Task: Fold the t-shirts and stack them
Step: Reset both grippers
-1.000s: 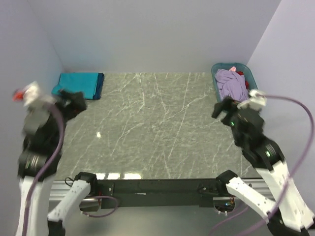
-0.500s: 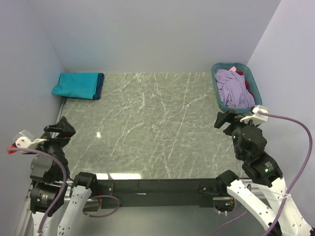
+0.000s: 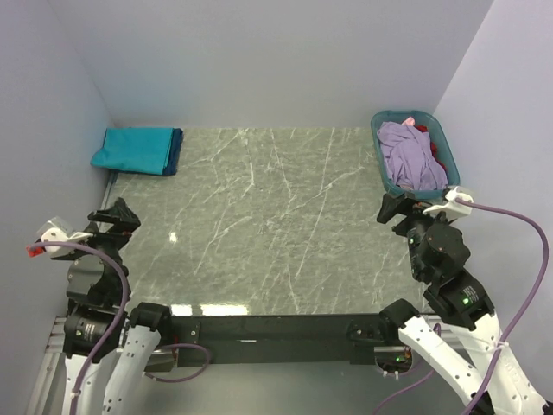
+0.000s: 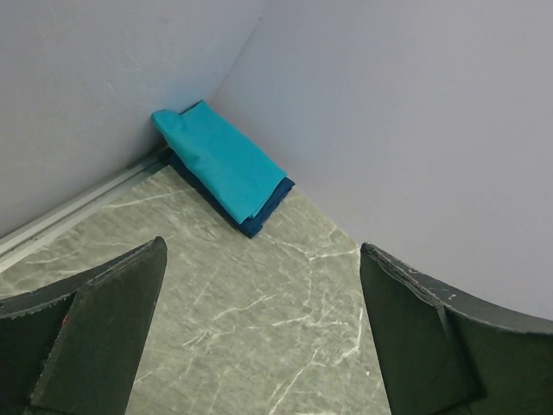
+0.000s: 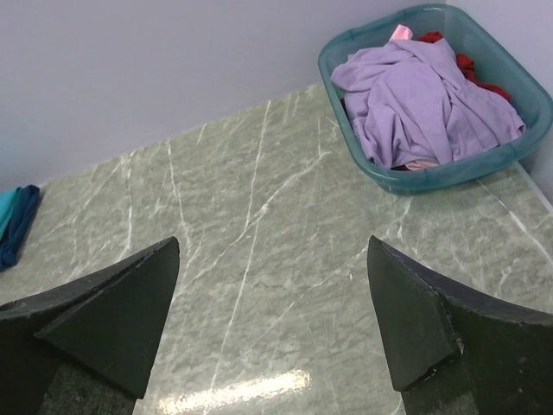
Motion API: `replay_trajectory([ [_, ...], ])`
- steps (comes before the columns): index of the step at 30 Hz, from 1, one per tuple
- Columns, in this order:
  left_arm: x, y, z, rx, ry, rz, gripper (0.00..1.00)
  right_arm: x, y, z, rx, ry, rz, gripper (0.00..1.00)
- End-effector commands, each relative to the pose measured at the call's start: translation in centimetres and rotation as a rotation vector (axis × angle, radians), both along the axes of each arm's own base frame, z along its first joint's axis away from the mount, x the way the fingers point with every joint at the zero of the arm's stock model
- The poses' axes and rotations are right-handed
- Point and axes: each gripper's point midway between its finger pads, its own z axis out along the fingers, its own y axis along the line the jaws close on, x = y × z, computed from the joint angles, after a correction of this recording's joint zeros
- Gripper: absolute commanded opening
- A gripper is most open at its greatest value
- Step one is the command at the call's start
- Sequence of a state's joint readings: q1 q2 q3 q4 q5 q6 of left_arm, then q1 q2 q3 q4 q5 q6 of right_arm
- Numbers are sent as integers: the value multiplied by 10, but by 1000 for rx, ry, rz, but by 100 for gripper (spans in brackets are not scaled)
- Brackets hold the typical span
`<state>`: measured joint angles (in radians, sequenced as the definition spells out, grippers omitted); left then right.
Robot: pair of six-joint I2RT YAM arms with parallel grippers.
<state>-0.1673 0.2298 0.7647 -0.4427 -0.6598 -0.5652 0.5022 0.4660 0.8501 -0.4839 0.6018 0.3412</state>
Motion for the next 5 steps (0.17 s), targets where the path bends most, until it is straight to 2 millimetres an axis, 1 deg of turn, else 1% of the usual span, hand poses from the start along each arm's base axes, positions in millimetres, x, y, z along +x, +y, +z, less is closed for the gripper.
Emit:
replay_trajectory([
  [1,7,-5,5,-21,-39,-25,99,3,-1,8,12,-38,-12,95],
  [5,9,-5,2,-19,-30,-22,100,4,-1,9,7,-43,-17,95],
])
